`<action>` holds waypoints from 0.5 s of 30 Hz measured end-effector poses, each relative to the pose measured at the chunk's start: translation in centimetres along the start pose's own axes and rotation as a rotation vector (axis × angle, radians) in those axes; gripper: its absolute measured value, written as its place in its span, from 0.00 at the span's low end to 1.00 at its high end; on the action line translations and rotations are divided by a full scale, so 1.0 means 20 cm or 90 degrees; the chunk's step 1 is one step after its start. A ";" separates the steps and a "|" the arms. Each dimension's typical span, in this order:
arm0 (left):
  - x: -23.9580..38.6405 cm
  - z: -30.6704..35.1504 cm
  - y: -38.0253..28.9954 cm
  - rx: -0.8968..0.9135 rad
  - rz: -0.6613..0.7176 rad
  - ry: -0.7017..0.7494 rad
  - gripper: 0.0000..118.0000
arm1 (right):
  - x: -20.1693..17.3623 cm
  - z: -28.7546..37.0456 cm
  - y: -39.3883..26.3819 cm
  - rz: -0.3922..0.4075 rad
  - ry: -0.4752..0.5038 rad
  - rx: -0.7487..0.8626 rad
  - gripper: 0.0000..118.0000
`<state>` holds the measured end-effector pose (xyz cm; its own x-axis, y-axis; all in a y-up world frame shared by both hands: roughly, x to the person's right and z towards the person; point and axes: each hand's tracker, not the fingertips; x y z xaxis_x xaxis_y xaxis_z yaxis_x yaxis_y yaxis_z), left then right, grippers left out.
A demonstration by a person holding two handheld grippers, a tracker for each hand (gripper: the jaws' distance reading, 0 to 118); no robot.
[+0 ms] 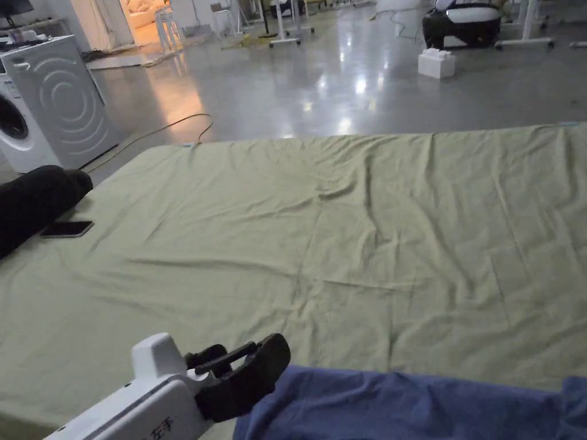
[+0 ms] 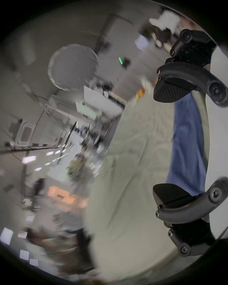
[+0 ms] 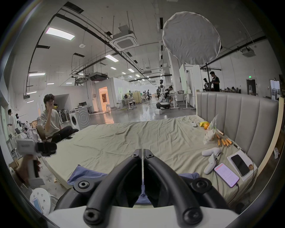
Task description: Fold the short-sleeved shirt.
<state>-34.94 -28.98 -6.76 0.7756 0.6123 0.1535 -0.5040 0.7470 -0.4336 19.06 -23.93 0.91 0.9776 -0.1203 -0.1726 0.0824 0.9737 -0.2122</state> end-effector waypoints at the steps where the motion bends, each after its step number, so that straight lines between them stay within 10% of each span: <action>1: -0.16 -0.06 -0.02 -0.009 0.071 -0.002 0.91 | 0.01 -0.01 -0.01 -0.005 -0.002 -0.007 0.02; 3: -0.37 -0.15 -0.06 -0.014 0.189 0.080 0.91 | 0.00 -0.02 -0.01 -0.007 -0.010 -0.029 0.02; 7: -0.62 -0.34 -0.13 -0.146 0.100 0.201 0.91 | 0.00 -0.05 -0.01 0.001 -0.018 -0.055 0.02; 15: -0.70 -0.54 -0.17 -0.142 0.254 0.054 0.78 | -0.03 -0.11 -0.06 0.060 -0.025 -0.107 0.02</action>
<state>-39.88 -42.89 -17.00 0.5703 0.8105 -0.1335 -0.6827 0.3773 -0.6258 18.03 -25.44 -0.94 0.9866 -0.0196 -0.1618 -0.0397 0.9340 -0.3550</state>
